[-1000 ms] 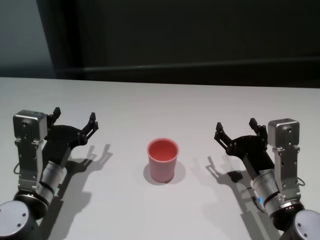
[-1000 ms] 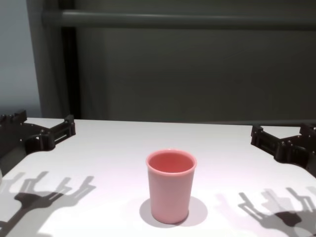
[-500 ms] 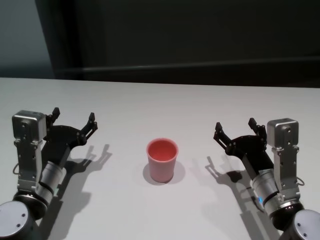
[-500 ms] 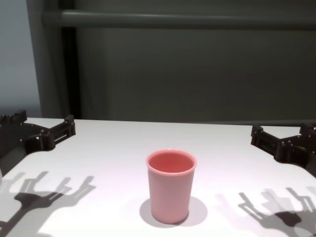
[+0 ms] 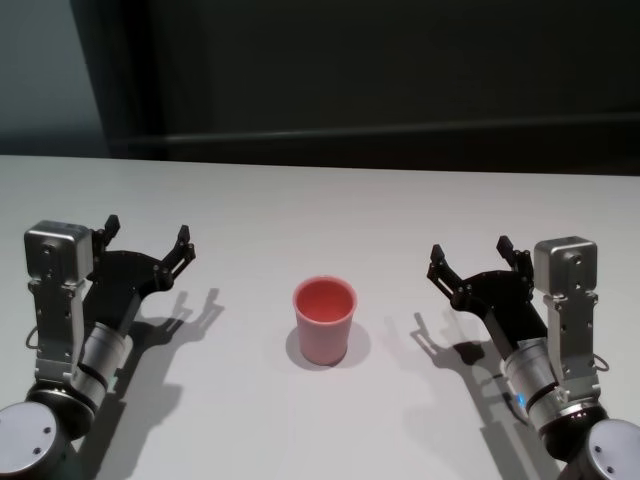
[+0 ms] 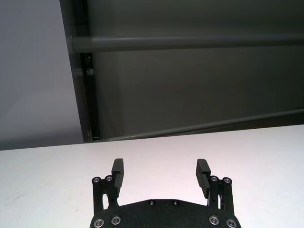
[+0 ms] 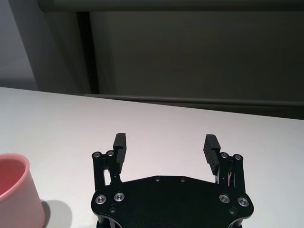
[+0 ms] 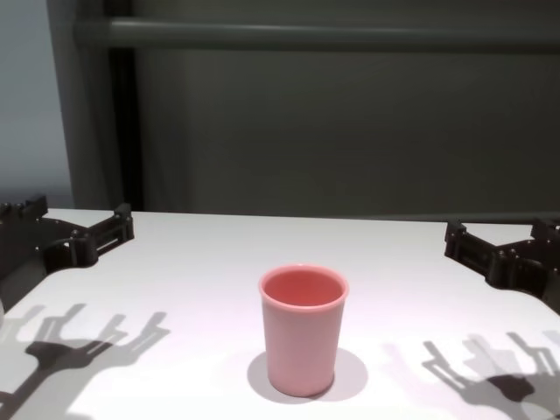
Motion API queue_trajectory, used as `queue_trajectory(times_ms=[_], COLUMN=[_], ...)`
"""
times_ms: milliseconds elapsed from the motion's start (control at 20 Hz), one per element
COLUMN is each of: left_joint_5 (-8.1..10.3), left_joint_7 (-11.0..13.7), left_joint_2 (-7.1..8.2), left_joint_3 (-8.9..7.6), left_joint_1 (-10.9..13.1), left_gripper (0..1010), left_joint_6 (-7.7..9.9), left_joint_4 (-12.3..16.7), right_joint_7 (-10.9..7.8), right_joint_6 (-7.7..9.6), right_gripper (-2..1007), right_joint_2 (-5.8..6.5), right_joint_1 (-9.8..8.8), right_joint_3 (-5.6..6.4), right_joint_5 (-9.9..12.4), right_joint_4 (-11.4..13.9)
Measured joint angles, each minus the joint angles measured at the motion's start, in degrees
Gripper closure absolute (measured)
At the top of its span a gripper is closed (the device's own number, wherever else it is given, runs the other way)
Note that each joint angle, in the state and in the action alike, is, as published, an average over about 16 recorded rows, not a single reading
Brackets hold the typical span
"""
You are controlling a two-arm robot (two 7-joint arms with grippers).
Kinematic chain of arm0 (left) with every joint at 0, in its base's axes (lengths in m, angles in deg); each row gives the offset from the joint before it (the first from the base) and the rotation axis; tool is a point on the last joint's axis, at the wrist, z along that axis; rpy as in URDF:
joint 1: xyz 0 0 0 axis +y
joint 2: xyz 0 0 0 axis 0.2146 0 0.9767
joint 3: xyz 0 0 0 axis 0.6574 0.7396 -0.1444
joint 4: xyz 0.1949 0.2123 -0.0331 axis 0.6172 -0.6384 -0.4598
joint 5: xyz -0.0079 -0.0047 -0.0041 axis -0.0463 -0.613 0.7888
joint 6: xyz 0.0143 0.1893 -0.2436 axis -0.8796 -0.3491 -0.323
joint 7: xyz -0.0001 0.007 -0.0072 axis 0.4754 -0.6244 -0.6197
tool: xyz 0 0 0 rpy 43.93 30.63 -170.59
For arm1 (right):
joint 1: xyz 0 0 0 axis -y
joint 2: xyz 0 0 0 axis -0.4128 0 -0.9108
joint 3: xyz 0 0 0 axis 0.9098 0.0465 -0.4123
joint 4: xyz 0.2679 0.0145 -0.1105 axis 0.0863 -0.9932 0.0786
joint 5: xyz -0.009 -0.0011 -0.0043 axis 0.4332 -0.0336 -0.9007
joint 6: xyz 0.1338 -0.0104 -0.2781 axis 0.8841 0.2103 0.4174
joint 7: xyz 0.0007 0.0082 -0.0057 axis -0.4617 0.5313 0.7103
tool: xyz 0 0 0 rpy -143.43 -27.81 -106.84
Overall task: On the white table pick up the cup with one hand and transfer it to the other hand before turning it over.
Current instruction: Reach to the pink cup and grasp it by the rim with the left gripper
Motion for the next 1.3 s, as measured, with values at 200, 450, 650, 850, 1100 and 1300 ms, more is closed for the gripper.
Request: queue_trajectory(times_ms=[200,450,650,850,1100,1300], left_joint_5=[0.0,0.0,0.0,0.0,0.0,0.0], left_joint_7=[0.0,0.0,0.0,0.0,0.0,0.0], left_joint_2=[0.0,0.0,0.0,0.0,0.0,0.0], left_joint_3=[0.0,0.0,0.0,0.0,0.0,0.0], left_joint_1=[0.0,0.0,0.0,0.0,0.0,0.0], left_gripper=[9,9,9,9,9,9], left_joint_6=[0.0,0.0,0.0,0.0,0.0,0.0], left_joint_4=[0.0,0.0,0.0,0.0,0.0,0.0], right_joint_7=[0.0,0.0,0.0,0.0,0.0,0.0], right_joint_6=[0.0,0.0,0.0,0.0,0.0,0.0], right_gripper=[3,3,3,3,3,3], right_joint_2=[0.0,0.0,0.0,0.0,0.0,0.0], right_joint_1=[0.0,0.0,0.0,0.0,0.0,0.0], right_joint_3=[0.0,0.0,0.0,0.0,0.0,0.0], right_joint_5=[0.0,0.0,0.0,0.0,0.0,0.0], right_joint_4=[0.0,0.0,0.0,0.0,0.0,0.0])
